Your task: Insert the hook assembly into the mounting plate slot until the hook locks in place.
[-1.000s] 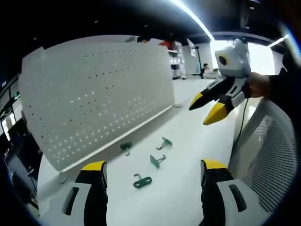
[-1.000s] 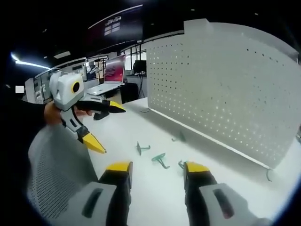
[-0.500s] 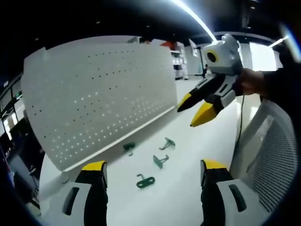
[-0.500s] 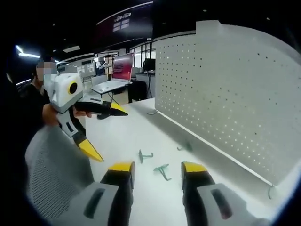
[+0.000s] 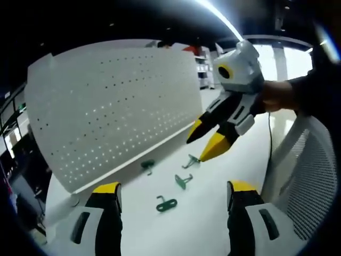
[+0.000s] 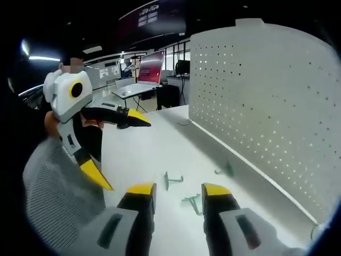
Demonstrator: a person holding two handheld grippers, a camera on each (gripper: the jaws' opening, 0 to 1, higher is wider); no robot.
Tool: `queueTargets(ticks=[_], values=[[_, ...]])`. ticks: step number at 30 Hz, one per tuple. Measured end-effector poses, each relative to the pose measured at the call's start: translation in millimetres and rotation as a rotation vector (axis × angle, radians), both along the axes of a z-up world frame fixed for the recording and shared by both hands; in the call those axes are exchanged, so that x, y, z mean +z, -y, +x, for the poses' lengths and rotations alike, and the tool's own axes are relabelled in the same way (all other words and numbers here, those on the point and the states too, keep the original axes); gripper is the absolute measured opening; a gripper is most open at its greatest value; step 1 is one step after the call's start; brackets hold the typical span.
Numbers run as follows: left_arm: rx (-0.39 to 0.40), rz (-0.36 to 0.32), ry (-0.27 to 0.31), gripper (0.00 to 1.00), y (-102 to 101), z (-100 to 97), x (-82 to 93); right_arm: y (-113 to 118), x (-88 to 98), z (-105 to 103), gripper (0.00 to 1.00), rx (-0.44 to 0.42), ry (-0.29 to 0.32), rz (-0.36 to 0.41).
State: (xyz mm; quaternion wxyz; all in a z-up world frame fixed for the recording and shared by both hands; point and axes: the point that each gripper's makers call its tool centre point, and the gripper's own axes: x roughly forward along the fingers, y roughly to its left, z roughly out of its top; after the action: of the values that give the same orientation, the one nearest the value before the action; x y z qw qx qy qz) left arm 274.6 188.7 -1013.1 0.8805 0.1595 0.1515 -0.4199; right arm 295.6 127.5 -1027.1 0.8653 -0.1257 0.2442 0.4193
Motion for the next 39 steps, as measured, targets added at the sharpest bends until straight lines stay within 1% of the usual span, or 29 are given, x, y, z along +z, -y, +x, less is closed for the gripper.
queueTargets(ticks=[5, 9, 12, 14, 18, 25, 30, 36, 39], values=[[0.000, 0.004, -0.002, 0.82, -0.1, 0.3, -0.9, -13.3, -12.0, 2.6, 0.29, 0.042, -0.027, -0.004], [0.001, 0.005, -0.003, 0.82, -0.1, 0.4, -1.4, -20.3, -23.4, 5.1, 0.26, 0.053, -0.059, 0.005], [-0.001, 0.007, -0.004, 0.82, 0.1, 0.1, -1.9, -25.7, -31.7, 6.4, 0.25, 0.062, -0.068, 0.006], [-0.003, 0.009, -0.006, 0.82, 0.5, -0.3, -2.4, -27.4, -35.5, 7.0, 0.23, 0.067, -0.069, -0.001], [-0.004, 0.011, -0.007, 0.82, 0.4, -0.4, -3.0, -31.4, -45.9, 9.1, 0.21, 0.067, -0.094, 0.001], [-0.008, 0.019, -0.012, 0.82, 0.8, -1.0, -4.9, -34.8, -61.7, 12.8, 0.15, 0.066, -0.117, -0.009], [-0.010, 0.021, -0.015, 0.81, 0.8, -0.8, -5.7, -36.9, -77.2, 13.4, 0.11, 0.075, -0.142, -0.025], [-0.009, 0.020, -0.017, 0.81, 0.7, -0.8, -5.9, -40.2, -89.1, 12.5, 0.09, 0.078, -0.167, -0.024], [-0.010, 0.021, -0.020, 0.81, 0.6, -0.7, -6.4, -42.1, -93.3, 13.0, 0.08, 0.084, -0.167, -0.031]])
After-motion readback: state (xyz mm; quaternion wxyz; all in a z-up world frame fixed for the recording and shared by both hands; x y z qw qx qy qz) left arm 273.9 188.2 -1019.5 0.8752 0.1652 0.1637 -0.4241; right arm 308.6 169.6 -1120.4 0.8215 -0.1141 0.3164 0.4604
